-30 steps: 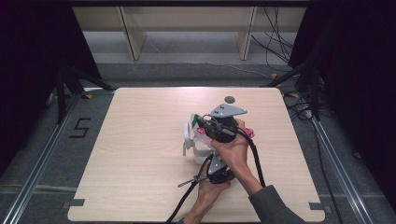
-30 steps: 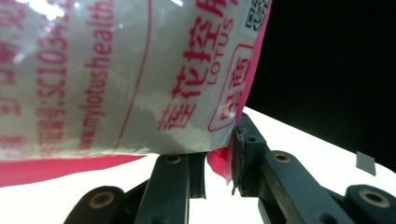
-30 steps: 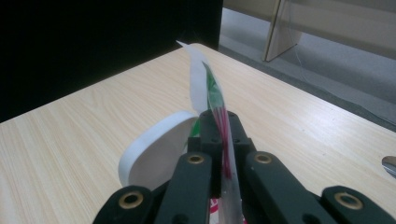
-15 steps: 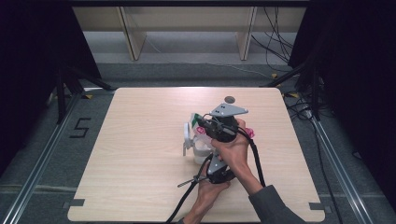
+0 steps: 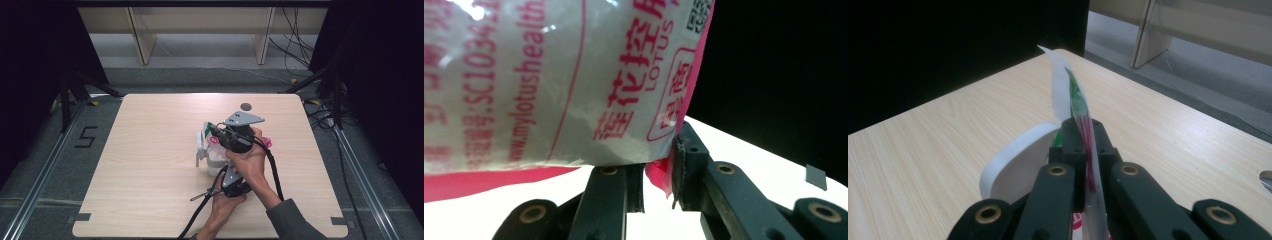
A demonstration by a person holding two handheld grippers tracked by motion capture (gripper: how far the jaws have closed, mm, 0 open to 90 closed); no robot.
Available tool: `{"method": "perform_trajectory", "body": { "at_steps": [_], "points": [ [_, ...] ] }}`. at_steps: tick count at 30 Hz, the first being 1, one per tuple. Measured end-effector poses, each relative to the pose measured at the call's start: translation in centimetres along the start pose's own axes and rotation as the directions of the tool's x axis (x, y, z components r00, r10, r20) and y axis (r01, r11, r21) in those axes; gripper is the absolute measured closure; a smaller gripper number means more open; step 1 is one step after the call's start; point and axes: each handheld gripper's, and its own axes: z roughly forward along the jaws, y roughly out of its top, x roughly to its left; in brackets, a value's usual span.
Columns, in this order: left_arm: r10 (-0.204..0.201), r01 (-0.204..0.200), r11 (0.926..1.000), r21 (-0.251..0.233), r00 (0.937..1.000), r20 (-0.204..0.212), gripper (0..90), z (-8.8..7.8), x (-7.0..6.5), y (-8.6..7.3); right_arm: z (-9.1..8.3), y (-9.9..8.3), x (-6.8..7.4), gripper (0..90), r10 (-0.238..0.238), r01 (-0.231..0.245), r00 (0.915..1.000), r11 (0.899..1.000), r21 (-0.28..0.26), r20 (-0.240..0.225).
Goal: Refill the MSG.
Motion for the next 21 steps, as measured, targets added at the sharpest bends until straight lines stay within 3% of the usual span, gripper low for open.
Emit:
{"method": "perform_trajectory", "body": {
  "at_steps": [8, 9, 12, 19, 21],
  "points": [
    [-0.01, 0.01, 0.9998, -0.018, 0.9999, 0.01, 77.1, 0.06, 0.05, -0.01, 0.2, -0.04, 0.12, 90.0, 0.006, -0.006, 1.0, 1.0, 0.007, -0.001],
    [0.0, 0.0, 1.0, -0.004, 1.0, -0.003, 77.1, -0.09, 0.06, 0.08, 0.24, 0.03, 0.02, 90.0, -0.011, 0.011, 0.9999, 1.0, 0.008, -0.004],
    [-0.008, 0.008, 0.9998, -0.021, 0.9999, 0.011, 77.2, 0.07, 0.09, 0.05, 0.11, 0.13, 0.06, 90.0, -0.015, 0.015, 0.9999, 1.0, 0.004, -0.006],
    [-0.007, 0.007, 1.0, -0.006, 1.0, -0.002, 77.2, -0.03, 0.05, 0.07, 0.21, 0.08, -0.06, 90.0, -0.02, 0.02, 0.9998, 1.0, 0.001, -0.006],
    [-0.01, 0.011, 0.9997, -0.023, 0.9999, 0.009, 77.2, 0.02, 0.06, 0.08, 0.21, 0.1, 0.22, 90.0, 0.003, -0.003, 1.0, 1.0, 0.006, -0.008]
  ]
}}
